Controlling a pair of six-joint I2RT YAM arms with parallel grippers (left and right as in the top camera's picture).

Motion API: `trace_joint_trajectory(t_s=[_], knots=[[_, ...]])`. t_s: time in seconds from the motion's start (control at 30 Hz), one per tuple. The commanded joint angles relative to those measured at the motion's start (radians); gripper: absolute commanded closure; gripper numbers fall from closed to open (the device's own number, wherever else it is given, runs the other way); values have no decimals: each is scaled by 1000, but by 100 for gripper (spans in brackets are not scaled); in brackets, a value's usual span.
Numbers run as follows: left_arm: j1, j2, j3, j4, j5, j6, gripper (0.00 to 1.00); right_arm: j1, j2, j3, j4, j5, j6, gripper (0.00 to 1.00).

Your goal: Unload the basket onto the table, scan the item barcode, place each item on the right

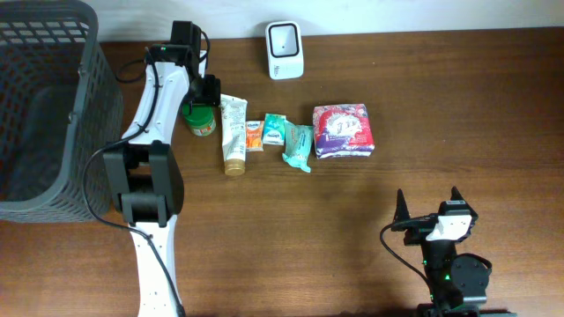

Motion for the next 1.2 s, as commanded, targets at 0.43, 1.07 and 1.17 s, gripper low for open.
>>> trace_joint_trajectory(t_s=[0.43,1.07,1.17], knots=[[3,-631,159,-327,163,9,0,9,-6,-9,-1,8,8,1],[6,-792,-70,-581,188,-39,1,9,-6,-9,-1,8,8,1],[27,-794,-70,-536,187,-81,1,9,-6,-9,-1,8,8,1]])
